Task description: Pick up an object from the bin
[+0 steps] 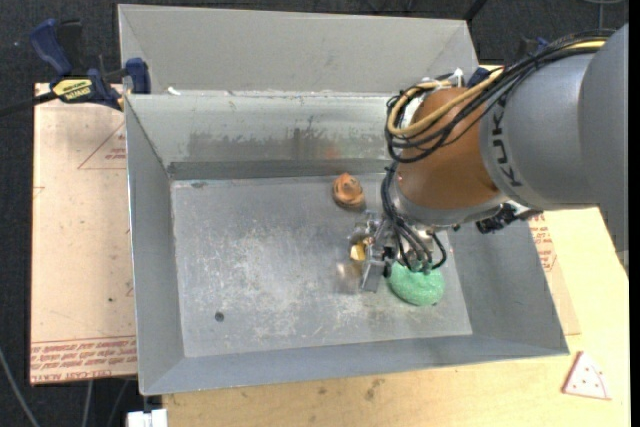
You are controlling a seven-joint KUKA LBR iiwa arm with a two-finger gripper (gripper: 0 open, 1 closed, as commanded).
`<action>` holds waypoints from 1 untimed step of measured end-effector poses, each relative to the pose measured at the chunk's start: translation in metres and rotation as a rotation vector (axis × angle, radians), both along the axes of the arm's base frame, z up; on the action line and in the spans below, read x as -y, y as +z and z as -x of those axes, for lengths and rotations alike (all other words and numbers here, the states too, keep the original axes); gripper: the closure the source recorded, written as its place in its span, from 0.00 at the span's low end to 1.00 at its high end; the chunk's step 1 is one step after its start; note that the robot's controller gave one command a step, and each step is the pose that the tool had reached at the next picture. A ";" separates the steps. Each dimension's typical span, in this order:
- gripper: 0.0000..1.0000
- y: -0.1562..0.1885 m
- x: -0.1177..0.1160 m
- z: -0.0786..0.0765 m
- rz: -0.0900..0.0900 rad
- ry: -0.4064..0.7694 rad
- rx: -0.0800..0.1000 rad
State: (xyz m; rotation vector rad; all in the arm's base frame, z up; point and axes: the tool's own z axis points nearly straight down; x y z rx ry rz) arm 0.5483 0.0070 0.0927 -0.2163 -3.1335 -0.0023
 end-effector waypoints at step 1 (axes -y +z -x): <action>1.00 0.017 0.000 0.001 0.000 0.000 -0.004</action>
Offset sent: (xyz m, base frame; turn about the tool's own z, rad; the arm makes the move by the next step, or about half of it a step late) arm 0.0001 0.0000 0.0065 0.0000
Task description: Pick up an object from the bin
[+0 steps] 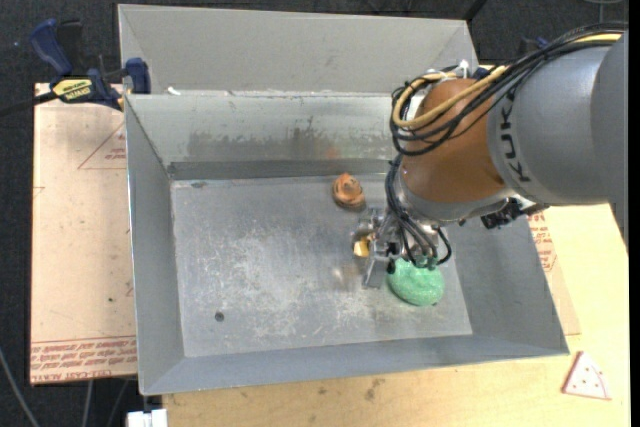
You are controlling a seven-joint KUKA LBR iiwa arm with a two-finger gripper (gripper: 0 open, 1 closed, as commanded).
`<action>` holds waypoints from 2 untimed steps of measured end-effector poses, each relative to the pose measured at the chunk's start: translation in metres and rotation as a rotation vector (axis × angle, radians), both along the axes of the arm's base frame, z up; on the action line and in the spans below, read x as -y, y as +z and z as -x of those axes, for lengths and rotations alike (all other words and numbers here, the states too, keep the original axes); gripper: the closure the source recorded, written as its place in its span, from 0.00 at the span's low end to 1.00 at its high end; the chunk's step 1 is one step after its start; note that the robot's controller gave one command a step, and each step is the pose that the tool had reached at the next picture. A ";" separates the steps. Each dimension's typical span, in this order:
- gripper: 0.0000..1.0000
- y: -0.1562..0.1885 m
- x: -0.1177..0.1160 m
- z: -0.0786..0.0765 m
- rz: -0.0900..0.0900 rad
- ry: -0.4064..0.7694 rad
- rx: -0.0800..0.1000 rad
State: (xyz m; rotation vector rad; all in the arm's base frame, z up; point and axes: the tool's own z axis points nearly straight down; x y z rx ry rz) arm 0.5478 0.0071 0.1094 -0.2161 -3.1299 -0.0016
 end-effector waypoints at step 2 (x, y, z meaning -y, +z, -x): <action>1.00 0.032 0.000 -0.002 0.000 0.001 0.008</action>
Offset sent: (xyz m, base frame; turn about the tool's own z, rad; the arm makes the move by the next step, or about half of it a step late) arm 0.0001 0.0000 0.0301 0.0000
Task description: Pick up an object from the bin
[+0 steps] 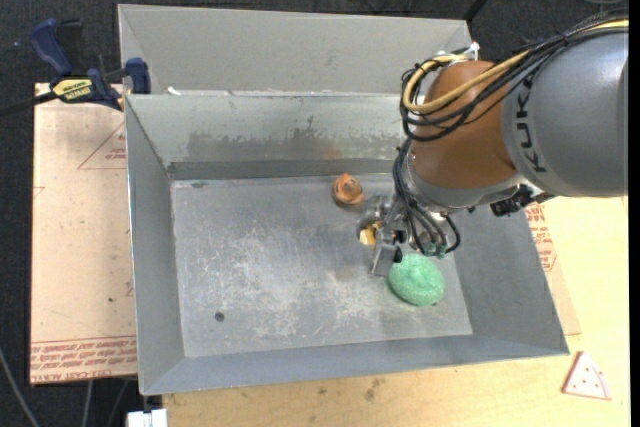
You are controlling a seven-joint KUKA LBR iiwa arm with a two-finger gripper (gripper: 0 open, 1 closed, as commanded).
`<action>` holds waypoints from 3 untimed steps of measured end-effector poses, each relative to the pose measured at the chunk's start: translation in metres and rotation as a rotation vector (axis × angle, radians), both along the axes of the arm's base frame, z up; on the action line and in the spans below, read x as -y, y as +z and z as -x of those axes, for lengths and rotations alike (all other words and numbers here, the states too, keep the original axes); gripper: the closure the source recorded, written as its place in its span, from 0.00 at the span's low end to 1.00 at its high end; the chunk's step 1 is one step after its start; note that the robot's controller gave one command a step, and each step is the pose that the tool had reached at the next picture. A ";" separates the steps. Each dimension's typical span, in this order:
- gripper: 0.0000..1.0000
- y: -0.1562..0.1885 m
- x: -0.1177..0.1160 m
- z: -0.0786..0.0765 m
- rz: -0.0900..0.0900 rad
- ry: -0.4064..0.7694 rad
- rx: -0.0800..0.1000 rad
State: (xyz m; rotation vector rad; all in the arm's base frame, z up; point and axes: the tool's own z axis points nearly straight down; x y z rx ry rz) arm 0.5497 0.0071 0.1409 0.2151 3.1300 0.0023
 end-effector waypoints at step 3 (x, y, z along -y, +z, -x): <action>1.00 0.027 0.000 0.000 0.000 0.001 -0.001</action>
Offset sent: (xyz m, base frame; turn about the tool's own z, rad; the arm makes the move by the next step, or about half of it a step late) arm 0.0001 0.0001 0.0065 0.0000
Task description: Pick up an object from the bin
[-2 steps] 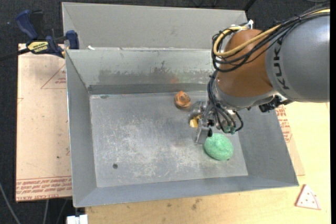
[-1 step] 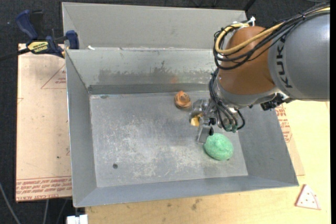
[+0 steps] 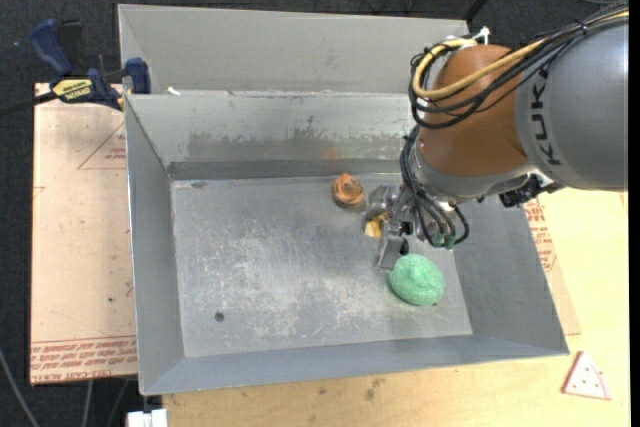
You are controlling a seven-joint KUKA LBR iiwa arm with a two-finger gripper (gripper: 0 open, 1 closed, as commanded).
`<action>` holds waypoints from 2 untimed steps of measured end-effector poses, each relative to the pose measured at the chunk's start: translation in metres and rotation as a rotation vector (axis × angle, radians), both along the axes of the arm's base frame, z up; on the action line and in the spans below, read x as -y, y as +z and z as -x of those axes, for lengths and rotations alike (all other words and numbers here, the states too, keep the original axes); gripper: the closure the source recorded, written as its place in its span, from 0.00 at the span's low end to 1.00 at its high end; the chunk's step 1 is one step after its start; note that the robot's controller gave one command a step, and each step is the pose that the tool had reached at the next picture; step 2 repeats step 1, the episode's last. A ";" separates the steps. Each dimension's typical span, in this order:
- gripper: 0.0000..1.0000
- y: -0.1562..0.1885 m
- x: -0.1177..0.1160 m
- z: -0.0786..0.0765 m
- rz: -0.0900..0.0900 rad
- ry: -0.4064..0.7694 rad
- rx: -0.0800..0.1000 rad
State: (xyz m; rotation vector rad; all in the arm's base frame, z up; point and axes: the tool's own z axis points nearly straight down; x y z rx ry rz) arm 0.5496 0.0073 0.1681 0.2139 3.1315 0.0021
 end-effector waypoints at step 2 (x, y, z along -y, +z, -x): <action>1.00 0.007 0.000 0.000 0.000 0.000 0.001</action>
Offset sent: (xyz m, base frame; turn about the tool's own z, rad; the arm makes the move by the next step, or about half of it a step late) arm -0.0001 -0.0001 0.0228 0.0000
